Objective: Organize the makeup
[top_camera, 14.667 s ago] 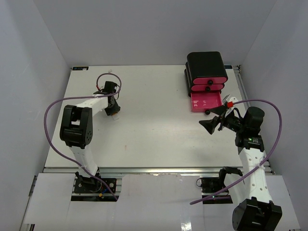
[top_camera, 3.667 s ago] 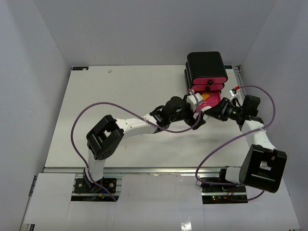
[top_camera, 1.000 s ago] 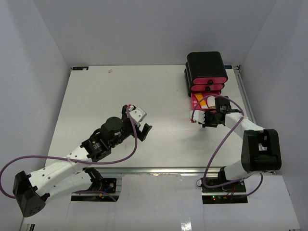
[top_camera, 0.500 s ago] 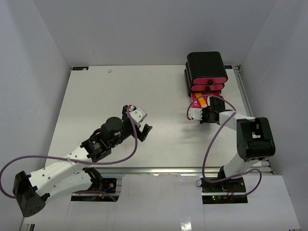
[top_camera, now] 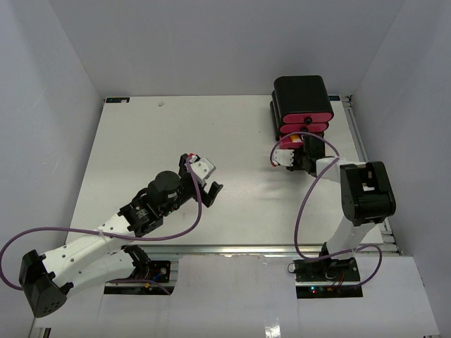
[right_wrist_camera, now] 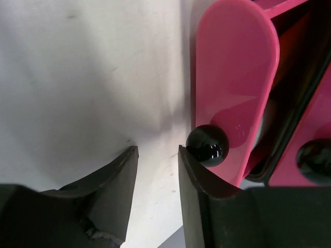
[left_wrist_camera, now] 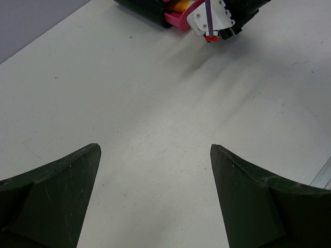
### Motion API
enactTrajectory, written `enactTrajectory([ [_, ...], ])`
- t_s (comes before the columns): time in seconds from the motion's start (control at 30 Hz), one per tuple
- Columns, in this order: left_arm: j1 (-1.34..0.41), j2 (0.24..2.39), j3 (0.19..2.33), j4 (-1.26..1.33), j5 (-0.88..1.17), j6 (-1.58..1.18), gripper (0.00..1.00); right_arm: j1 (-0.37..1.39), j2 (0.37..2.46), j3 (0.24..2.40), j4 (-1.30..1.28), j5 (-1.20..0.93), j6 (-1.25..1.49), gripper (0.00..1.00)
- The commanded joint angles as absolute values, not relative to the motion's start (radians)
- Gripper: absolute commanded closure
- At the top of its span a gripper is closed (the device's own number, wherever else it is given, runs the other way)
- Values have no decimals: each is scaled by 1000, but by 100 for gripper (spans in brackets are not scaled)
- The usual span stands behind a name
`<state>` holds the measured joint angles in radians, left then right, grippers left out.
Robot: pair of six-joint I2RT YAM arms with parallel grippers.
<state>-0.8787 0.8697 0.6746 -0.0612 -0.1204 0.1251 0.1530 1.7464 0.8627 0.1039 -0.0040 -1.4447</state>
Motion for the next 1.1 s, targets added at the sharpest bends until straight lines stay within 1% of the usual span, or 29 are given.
enactTrajectory([
  [0.0,-868,868,675,-63,-118,133,2,163,1815,946,150,45,-1438,52],
  [0.3,-859,873,675,-63,-118,135,2,167,1915,1065,136,60,-1411,39],
  [0.4,-857,874,676,-64,-121,135,2,167,1926,1094,90,56,-1401,38],
  [0.5,-857,870,676,-65,-123,135,2,167,1894,1094,43,25,-1385,37],
  [0.6,-857,865,675,-64,-121,136,2,169,1833,1059,-9,-1,-1376,37],
  [0.63,-856,863,676,-64,-119,135,2,169,1802,1035,-56,-42,-1368,37],
  [0.77,-856,861,680,-66,-106,133,2,169,1626,996,-217,-153,-1255,36],
  [0.8,-856,861,680,-67,-103,131,2,169,1584,997,-259,-194,-1203,34],
  [0.83,-856,860,680,-68,-100,130,2,168,1541,1000,-307,-227,-1150,29],
  [0.9,-856,858,681,-69,-92,129,2,167,1450,1014,-414,-272,-1041,13],
  [0.93,-856,858,680,-69,-91,128,2,166,1408,1014,-449,-303,-991,10],
  [1.07,-856,861,678,-68,-91,122,2,151,1200,966,-489,-408,-797,10],
])
